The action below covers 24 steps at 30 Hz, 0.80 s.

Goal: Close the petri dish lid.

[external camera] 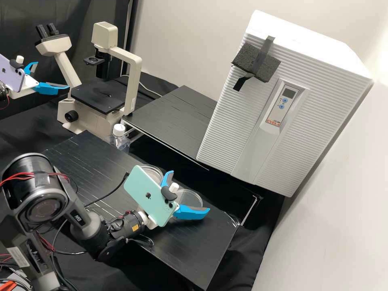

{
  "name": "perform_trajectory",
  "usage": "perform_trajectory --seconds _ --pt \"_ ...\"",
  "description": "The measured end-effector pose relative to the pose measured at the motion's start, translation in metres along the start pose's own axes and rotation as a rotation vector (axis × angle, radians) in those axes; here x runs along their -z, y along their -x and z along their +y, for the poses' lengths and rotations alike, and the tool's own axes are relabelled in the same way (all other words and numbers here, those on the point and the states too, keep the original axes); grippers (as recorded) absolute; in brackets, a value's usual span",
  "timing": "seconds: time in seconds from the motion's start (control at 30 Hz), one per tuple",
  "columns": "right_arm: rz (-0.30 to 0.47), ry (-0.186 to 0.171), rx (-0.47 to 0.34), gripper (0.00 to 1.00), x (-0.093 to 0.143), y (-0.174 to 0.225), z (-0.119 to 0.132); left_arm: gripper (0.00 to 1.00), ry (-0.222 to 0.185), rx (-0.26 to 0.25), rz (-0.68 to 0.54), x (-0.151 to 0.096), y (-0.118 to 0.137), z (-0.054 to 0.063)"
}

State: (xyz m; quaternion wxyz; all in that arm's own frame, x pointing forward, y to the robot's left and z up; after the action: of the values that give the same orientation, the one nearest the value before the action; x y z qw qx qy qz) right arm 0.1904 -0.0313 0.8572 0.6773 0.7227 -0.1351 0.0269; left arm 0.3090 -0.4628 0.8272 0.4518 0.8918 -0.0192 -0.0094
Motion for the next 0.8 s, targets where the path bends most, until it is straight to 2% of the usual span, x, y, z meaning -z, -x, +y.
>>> perform_trajectory --seconds 0.23,0.67,0.8 --pt "0.011 -0.002 -0.015 1.0 -0.0003 0.0017 0.0009 1.0 0.0 0.0 0.0 0.0 0.0 0.0" --pt "-0.015 -0.001 -0.036 1.0 -0.0068 0.0053 0.003 1.0 0.0 0.0 0.0 0.0 0.0 0.0" --pt "-0.025 0.017 -0.032 1.0 -0.0089 0.0098 0.001 1.0 0.0 0.0 0.0 0.0 0.0 0.0"
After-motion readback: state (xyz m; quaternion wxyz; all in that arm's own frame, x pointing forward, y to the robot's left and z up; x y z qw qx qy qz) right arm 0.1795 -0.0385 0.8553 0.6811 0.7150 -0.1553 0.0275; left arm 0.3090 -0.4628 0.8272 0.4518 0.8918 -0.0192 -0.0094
